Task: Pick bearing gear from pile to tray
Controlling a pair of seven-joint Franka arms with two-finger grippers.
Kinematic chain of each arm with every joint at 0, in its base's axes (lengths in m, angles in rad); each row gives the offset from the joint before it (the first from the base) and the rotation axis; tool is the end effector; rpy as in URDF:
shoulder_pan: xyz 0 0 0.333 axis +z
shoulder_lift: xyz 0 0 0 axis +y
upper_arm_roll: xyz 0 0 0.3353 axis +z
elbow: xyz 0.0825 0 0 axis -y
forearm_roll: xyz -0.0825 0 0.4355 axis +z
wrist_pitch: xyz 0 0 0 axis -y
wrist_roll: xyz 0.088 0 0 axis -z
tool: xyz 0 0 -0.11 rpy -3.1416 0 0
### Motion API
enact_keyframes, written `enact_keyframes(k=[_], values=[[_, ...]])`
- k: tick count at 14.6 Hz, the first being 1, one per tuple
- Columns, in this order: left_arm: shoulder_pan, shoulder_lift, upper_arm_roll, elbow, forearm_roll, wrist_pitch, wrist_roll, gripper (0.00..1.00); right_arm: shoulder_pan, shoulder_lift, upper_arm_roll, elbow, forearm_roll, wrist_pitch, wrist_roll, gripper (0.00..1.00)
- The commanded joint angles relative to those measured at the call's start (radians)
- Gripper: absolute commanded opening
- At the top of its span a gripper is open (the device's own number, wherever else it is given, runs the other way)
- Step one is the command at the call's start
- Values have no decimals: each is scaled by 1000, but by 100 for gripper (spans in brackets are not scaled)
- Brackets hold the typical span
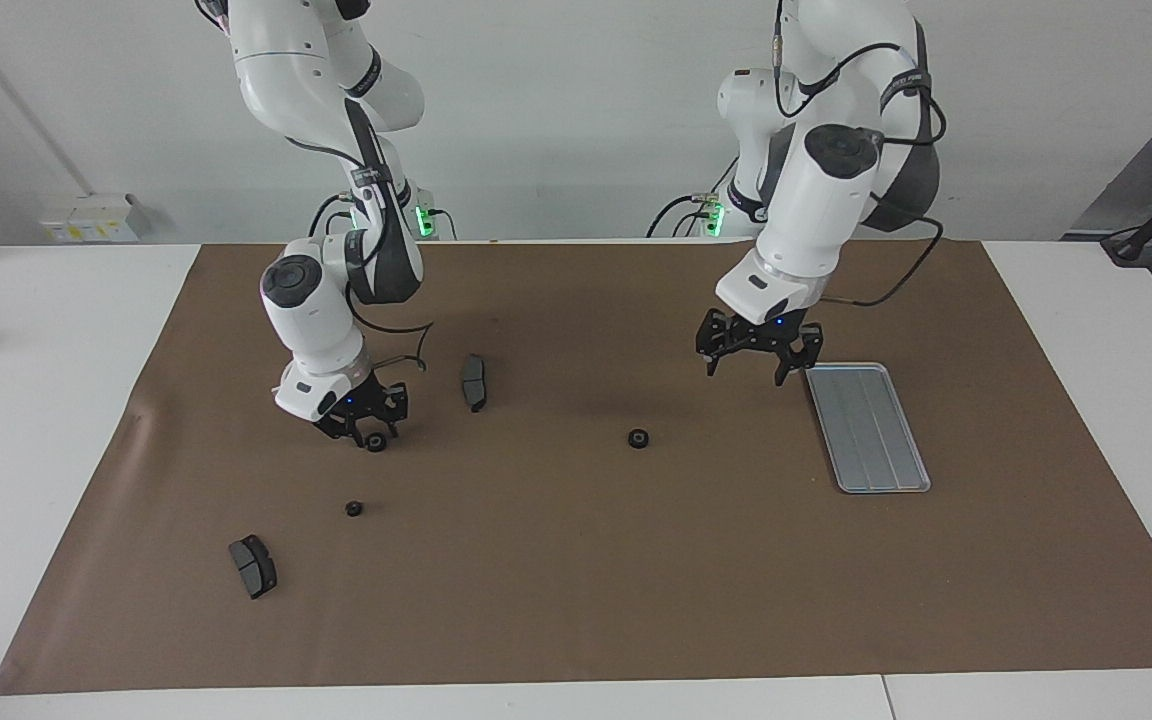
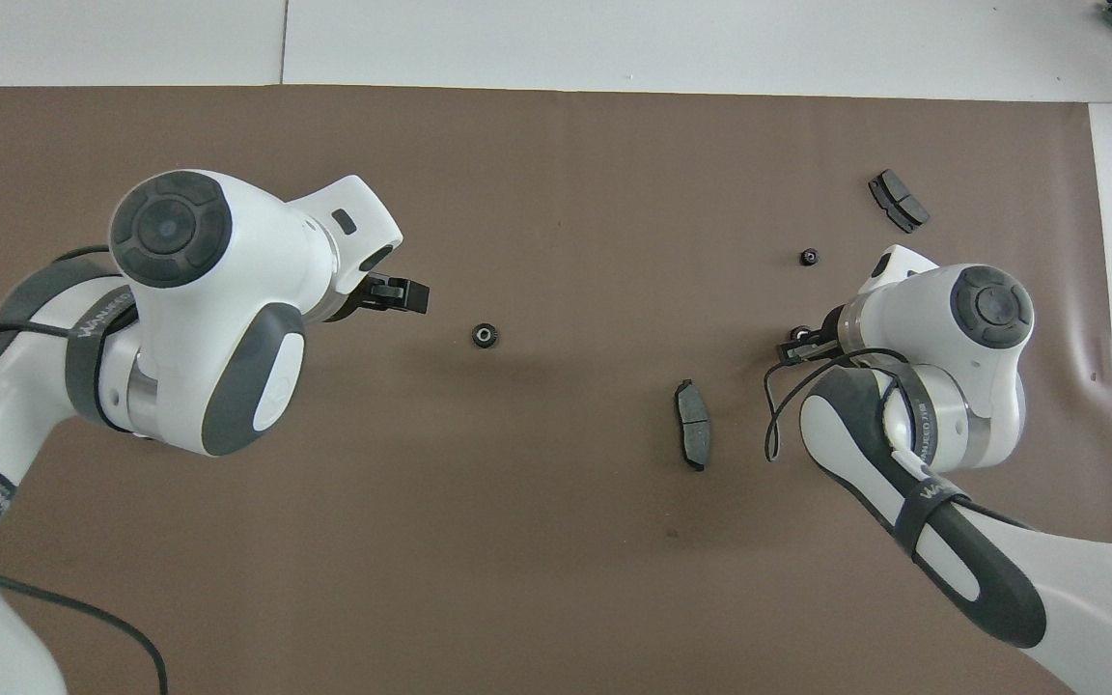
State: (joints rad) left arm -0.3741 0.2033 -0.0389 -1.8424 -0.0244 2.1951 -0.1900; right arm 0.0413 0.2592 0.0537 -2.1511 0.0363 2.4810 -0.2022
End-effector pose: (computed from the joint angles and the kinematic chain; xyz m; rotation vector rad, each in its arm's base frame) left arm 0.6201 -0.2714 0.4234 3.0463 -0.3192 0.2060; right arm 0.6108 0.0580 0.2636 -3.0788 -0.4135 -0.1131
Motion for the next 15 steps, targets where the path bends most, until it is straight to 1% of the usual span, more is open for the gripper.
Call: enact_keyframes(k=[1,2,3,4,5,6,8,10,13,15], values=[[-54,80,16,12,34,107,-91,100,-24,-28,11,-41,27,26,-33,49],[-57,115,16,24,32,123,-94,100,-18,-28,11,-41,27,26,-25,48],[-58,142,16,53,34,132,-101,100,-17,-28,11,-41,27,26,-20,41],[-69,172,16,72,34,144,-124,100,-15,-28,11,-41,27,26,-20,31],[-78,194,16,83,34,175,-140,100,-15,-26,9,-39,27,26,-19,13],[-85,218,16,84,34,204,-155,100,-15,-25,11,-36,27,26,-16,0],[-97,231,16,77,38,232,-172,100,-12,-21,11,-17,27,22,33,0],[-124,248,16,65,41,250,-204,100,-11,-28,17,16,27,-13,70,0],[-143,239,16,3,41,270,-209,100,-9,-54,18,94,27,-106,154,0],[-144,231,14,-21,41,270,-212,100,5,-55,18,164,27,-178,193,0]])
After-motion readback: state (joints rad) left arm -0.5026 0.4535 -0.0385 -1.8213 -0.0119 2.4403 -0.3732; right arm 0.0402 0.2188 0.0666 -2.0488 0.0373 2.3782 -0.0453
